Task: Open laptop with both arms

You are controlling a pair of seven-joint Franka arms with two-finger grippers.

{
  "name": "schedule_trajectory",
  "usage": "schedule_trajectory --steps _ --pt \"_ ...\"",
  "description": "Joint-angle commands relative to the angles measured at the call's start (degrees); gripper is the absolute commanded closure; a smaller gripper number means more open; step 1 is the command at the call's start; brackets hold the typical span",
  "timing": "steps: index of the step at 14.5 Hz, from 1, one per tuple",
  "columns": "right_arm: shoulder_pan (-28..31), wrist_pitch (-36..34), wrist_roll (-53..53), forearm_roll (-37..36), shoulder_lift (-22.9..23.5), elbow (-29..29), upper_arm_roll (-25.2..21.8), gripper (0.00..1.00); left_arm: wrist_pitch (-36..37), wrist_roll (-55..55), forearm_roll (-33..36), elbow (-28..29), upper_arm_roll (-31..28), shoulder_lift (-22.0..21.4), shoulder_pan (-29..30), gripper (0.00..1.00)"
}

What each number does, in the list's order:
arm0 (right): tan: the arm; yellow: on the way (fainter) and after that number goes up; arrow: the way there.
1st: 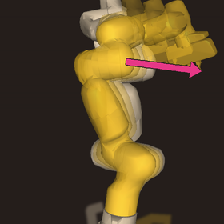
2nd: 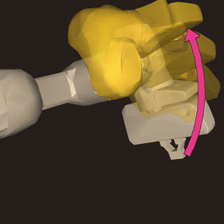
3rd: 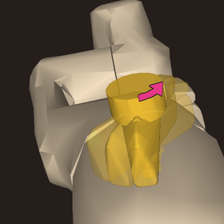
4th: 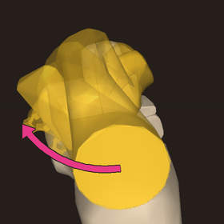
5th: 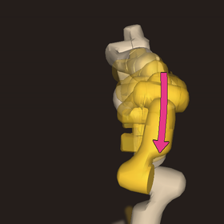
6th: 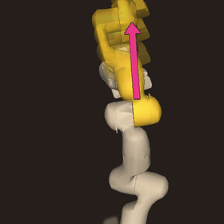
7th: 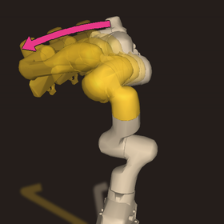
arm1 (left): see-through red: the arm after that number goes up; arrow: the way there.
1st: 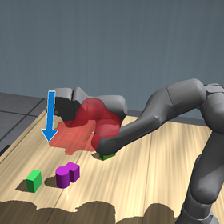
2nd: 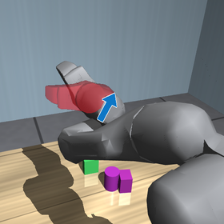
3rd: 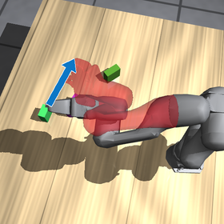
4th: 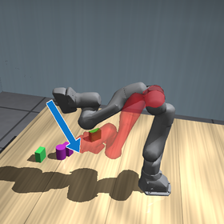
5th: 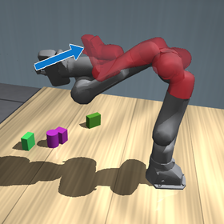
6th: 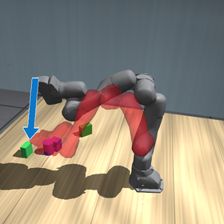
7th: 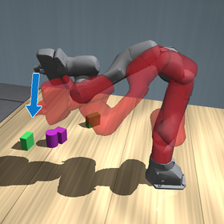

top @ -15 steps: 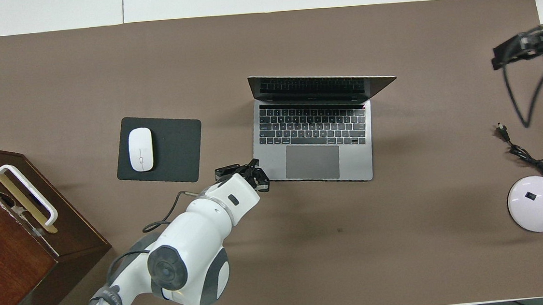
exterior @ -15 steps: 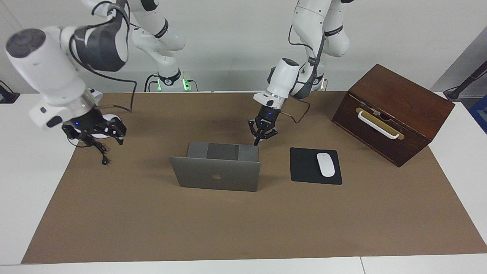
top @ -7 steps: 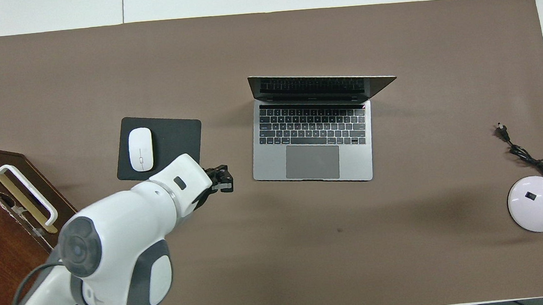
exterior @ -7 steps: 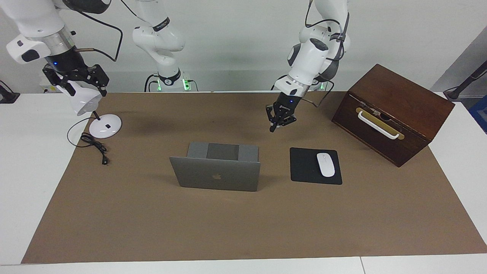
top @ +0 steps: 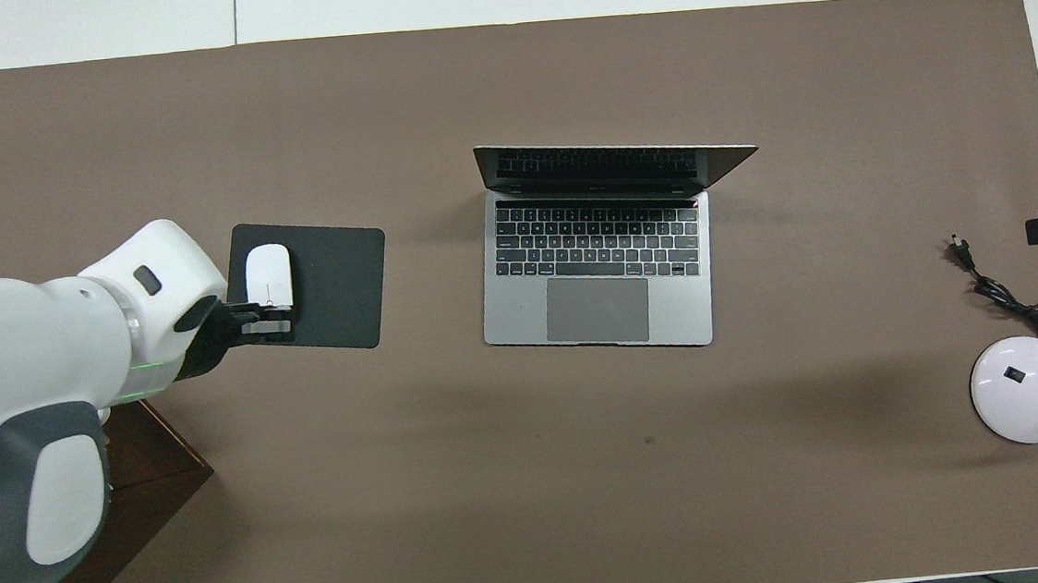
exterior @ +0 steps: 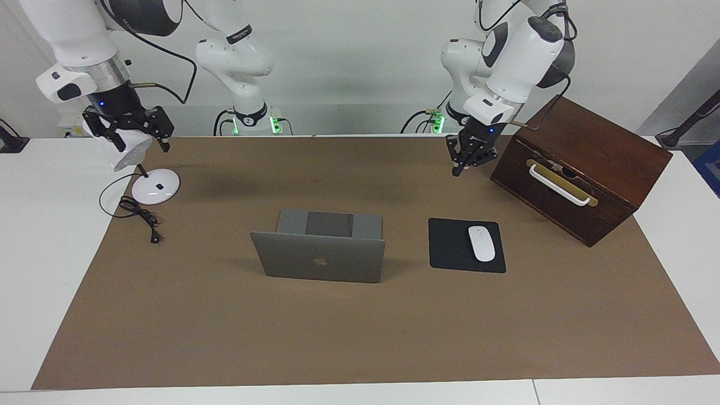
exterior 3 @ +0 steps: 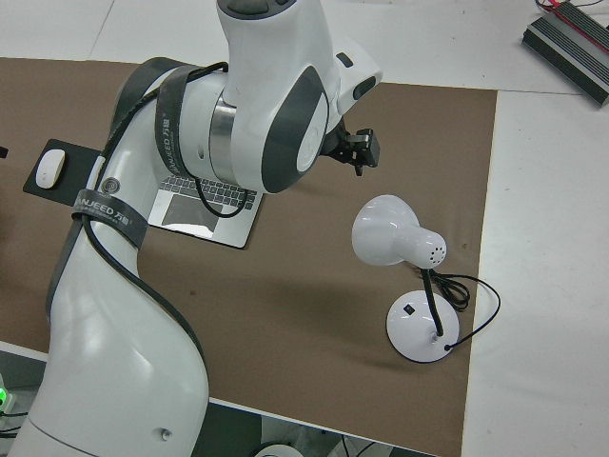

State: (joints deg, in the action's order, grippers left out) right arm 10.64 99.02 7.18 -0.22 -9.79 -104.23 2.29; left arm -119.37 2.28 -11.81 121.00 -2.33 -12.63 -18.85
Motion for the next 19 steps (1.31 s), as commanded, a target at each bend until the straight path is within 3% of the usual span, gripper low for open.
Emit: schedule_trajectory --steps 1,2,8,10,19 --pt "1.5 1.3 -0.1 1.5 -1.5 -1.8 0.4 0.0 4.4 -0.6 5.0 -2.1 0.6 -0.1 4.0 0.54" --pt "1.5 1.4 -0.1 1.6 -1.4 -1.8 0.4 0.0 4.8 -0.7 6.0 -3.0 0.6 0.0 6.0 0.01" --pt "1.5 1.5 -0.3 4.2 -1.2 -1.7 0.3 0.0 8.6 -3.3 8.5 -6.9 0.6 0.3 15.0 0.0" --pt "1.4 0.3 -0.1 4.1 -1.3 -1.7 0.3 0.0 12.0 -3.6 8.5 -12.0 0.6 2.5 18.1 0.0" --pt "0.6 -3.0 -0.4 3.0 -0.9 0.9 0.3 0.0 33.7 -3.6 9.5 -40.4 0.0 15.9 20.0 0.0"
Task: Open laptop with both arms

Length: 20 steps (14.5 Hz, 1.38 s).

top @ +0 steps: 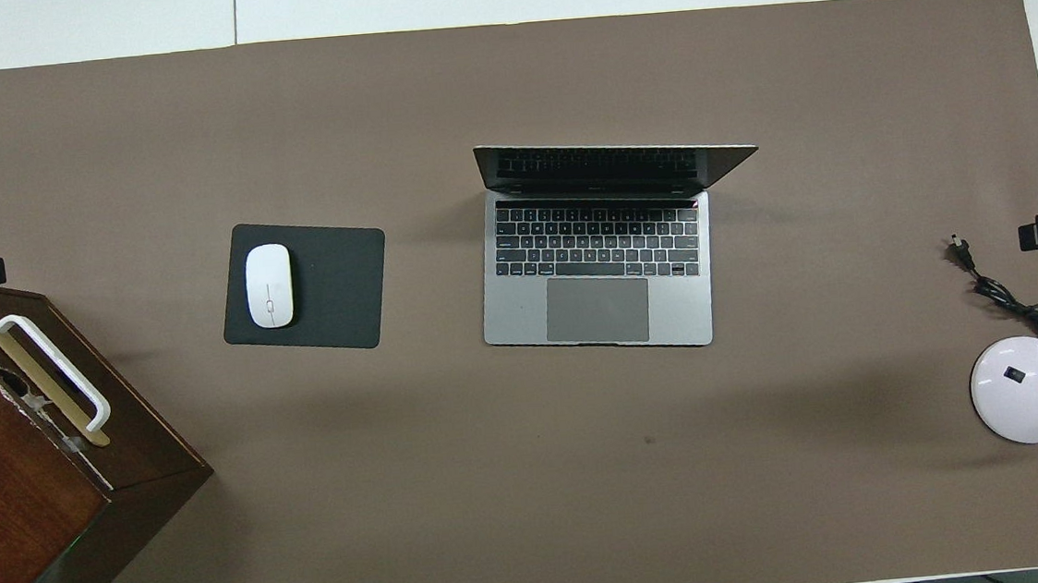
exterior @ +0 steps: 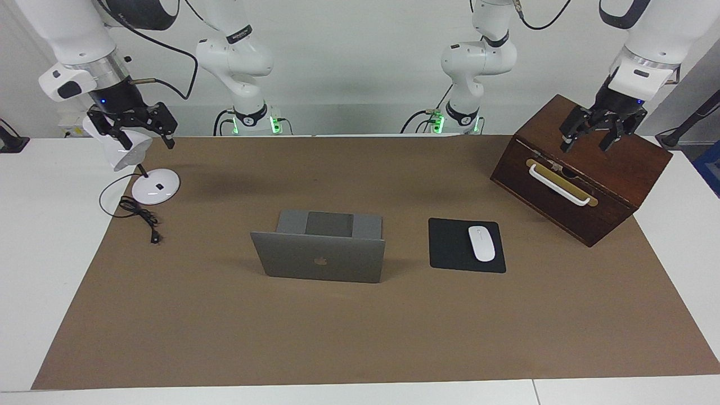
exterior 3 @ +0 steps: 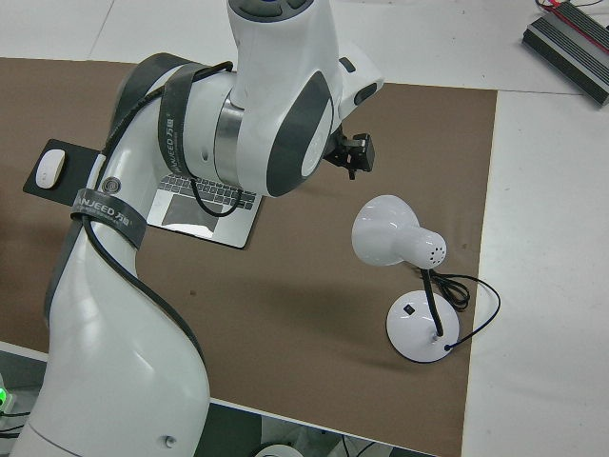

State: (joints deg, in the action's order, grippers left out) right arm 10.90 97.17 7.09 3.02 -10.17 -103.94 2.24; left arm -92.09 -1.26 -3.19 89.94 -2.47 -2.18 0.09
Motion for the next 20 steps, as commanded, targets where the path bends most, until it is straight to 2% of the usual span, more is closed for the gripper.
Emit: schedule_trajectory --steps 1,2,5,9,12,15,20 --pt "0.3 -1.9 -0.3 -0.4 -0.6 0.7 0.6 0.0 9.5 -0.1 0.9 -11.9 0.2 7.3 1.8 0.0" --pt "0.3 -2.2 -0.4 -0.5 -0.6 0.7 0.8 0.0 11.8 0.0 0.9 -14.2 0.4 8.8 2.5 0.0" --pt "0.2 -0.5 -0.4 -0.5 -0.2 0.9 1.0 0.0 13.2 -0.1 0.7 -14.5 0.9 7.9 2.4 0.0" --pt "-1.1 -3.3 -0.5 -0.6 3.6 7.2 1.0 0.0 12.5 -0.1 0.6 -5.9 0.9 3.0 2.1 0.0" --pt "-1.1 -3.4 -0.9 -0.6 3.7 7.3 1.0 0.0 9.3 -0.1 0.7 -2.0 0.8 1.2 1.7 0.0" --pt "-1.9 -3.4 -0.9 -0.6 3.7 7.3 1.0 0.0 5.6 0.4 0.8 5.4 1.4 -2.2 1.5 0.0" --pt "-1.9 -3.6 -0.9 -0.8 4.0 7.3 1.0 0.0 5.5 0.4 0.8 6.3 1.3 -2.8 1.5 0.0"
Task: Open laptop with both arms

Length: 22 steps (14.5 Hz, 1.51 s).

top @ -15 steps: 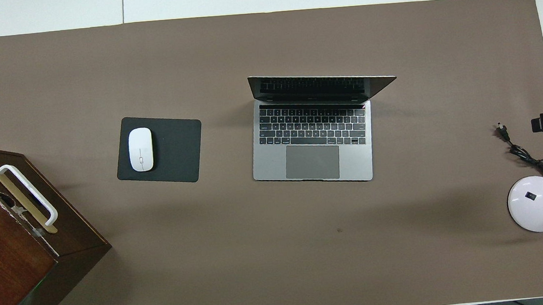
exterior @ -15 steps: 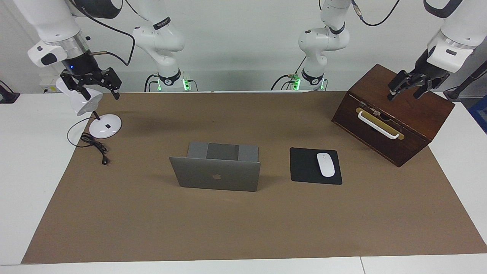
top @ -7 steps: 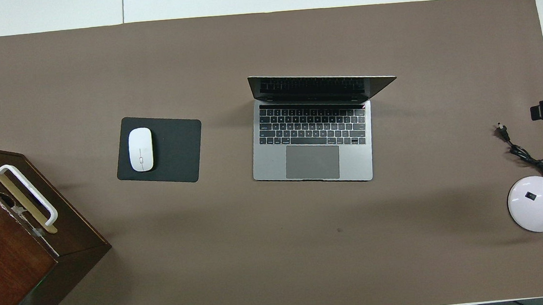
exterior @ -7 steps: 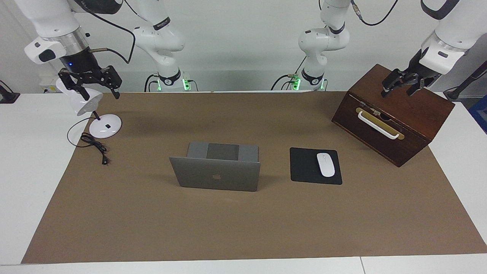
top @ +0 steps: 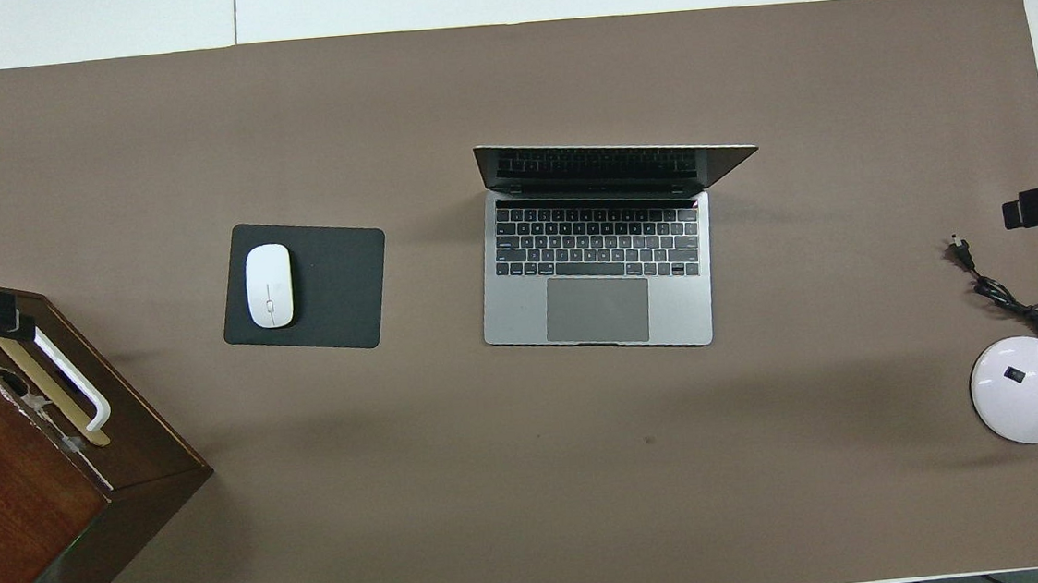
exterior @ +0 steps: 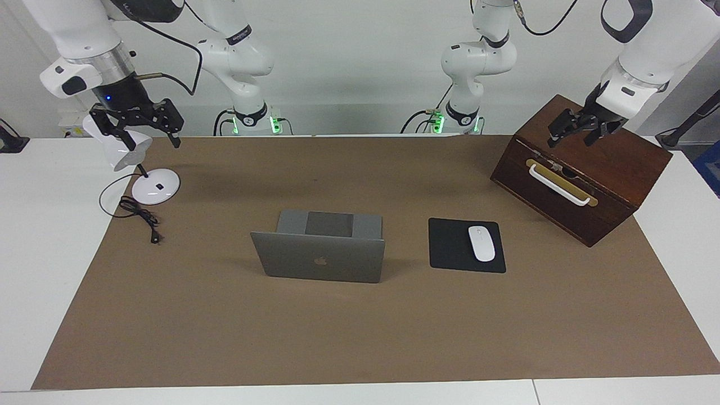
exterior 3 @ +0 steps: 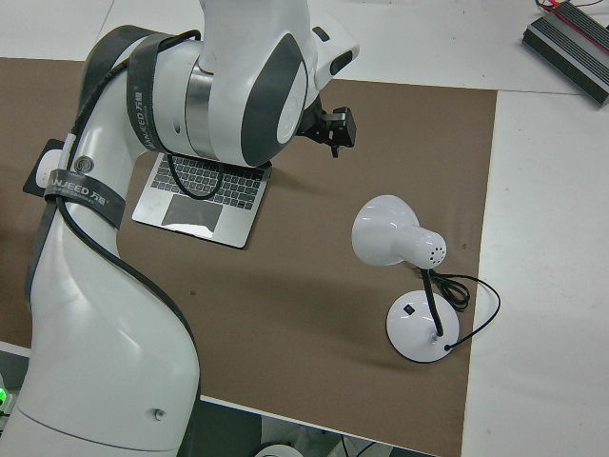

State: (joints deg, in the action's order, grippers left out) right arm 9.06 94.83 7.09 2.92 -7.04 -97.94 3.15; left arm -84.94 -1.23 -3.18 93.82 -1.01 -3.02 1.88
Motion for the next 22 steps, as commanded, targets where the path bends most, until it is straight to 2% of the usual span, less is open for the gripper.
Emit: schedule_trajectory --steps 1,22 --pt "-0.1 -1.3 -0.8 -0.9 0.9 1.3 0.1 0.0 -1.5 0.3 1.1 2.4 -0.1 -2.0 -0.3 0.0" --pt "-1.2 -1.3 -1.9 -0.8 1.1 1.9 0.5 0.0 -3.0 -2.1 2.2 2.2 -0.1 -1.9 0.3 0.0"
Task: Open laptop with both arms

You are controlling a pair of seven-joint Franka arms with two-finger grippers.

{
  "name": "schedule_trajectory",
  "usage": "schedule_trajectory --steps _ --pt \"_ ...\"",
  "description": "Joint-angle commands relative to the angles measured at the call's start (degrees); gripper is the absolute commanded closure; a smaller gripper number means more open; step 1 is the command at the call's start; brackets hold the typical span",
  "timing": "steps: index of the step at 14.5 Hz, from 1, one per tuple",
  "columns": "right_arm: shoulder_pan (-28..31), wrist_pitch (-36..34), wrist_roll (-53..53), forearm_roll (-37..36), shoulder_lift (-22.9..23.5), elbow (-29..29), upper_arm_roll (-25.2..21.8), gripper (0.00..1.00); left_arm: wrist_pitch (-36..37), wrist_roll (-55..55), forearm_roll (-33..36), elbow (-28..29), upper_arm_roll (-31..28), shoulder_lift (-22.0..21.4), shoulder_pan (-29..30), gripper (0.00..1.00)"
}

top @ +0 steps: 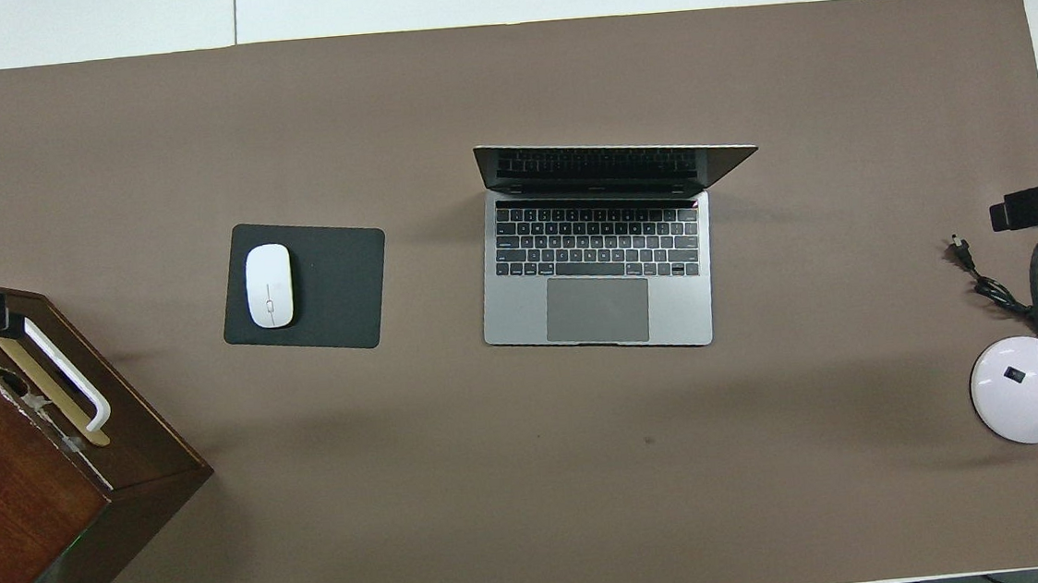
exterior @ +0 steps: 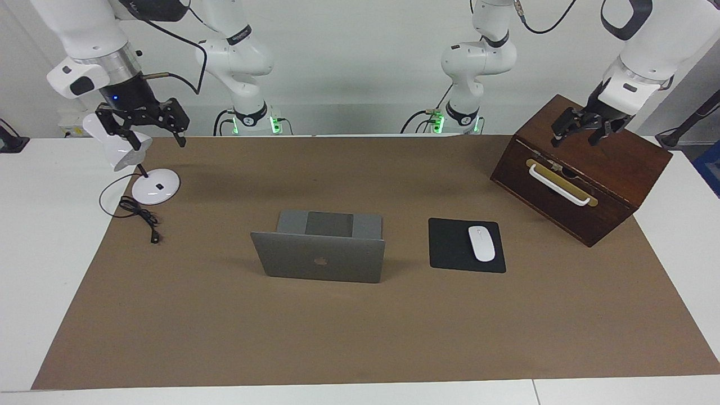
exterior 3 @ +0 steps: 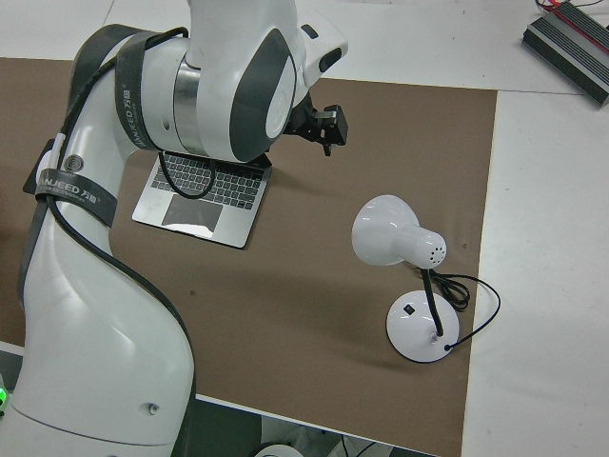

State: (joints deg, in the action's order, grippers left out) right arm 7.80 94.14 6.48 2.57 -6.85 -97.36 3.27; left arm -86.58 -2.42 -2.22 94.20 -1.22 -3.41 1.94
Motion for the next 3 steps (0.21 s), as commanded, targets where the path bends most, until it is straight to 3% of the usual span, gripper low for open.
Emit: schedule_trajectory --steps 1,3 --pt "0.0 -0.6 -1.3 -0.5 0.9 1.2 0.4 0.0 -1.4 -0.9 1.2 1.9 0.1 -1.5 0.2 0.0" --pt "0.1 -0.3 -1.2 -0.5 0.9 0.9 0.4 0.0 -1.4 -0.9 1.2 1.9 0.1 -1.5 0.2 0.0"
